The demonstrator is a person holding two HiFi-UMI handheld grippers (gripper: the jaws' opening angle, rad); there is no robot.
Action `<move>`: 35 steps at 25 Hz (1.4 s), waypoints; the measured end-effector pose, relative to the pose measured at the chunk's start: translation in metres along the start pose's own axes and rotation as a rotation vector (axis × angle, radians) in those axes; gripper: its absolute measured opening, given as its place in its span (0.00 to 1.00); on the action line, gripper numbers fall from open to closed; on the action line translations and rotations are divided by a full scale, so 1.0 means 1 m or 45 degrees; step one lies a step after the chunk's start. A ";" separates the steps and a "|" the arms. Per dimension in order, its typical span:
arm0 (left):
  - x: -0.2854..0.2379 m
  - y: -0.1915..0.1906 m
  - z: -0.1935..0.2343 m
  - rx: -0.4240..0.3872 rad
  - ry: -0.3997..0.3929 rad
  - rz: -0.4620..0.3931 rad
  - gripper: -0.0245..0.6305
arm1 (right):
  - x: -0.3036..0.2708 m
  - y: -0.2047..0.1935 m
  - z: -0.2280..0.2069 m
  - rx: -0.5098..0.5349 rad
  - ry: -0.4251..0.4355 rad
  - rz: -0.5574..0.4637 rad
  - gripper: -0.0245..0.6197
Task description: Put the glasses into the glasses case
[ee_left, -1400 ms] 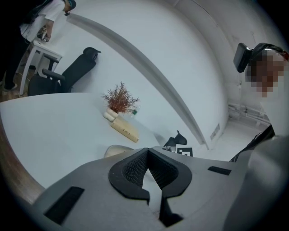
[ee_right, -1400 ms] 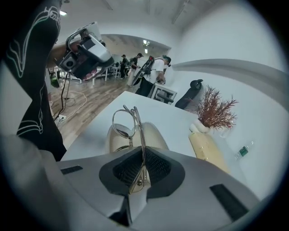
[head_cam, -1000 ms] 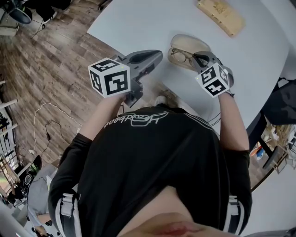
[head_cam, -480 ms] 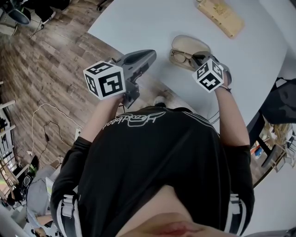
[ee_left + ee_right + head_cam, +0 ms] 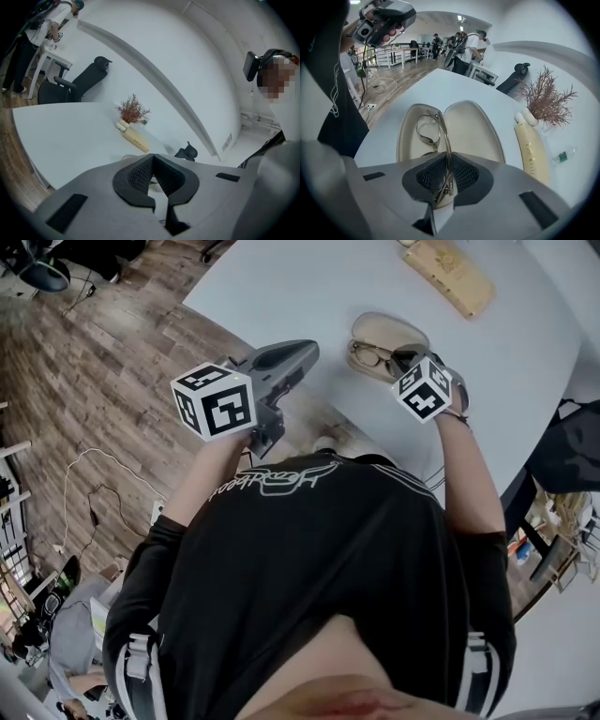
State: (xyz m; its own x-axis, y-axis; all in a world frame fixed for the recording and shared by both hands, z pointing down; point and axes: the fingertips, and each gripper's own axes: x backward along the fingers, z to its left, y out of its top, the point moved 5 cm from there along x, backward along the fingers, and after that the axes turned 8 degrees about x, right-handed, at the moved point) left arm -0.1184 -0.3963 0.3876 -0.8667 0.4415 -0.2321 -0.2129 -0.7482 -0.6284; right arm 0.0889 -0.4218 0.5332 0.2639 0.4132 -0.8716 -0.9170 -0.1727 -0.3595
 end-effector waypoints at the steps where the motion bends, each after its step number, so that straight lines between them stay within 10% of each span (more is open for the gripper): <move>1: 0.001 0.000 0.000 -0.001 -0.001 -0.003 0.05 | 0.000 0.000 0.000 -0.004 0.002 -0.004 0.08; 15: 0.010 -0.006 -0.016 -0.070 -0.032 0.002 0.05 | 0.024 0.011 -0.007 -0.245 -0.107 -0.159 0.21; 35: 0.032 -0.035 -0.120 -0.128 -0.203 -0.056 0.05 | 0.246 0.057 0.028 -0.694 -0.358 -1.068 0.12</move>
State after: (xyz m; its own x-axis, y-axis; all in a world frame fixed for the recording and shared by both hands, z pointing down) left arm -0.0846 -0.2964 0.3133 -0.9196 0.3830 -0.0872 -0.2132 -0.6732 -0.7080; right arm 0.0935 -0.3048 0.3079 0.6113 0.7688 -0.1878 -0.1929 -0.0853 -0.9775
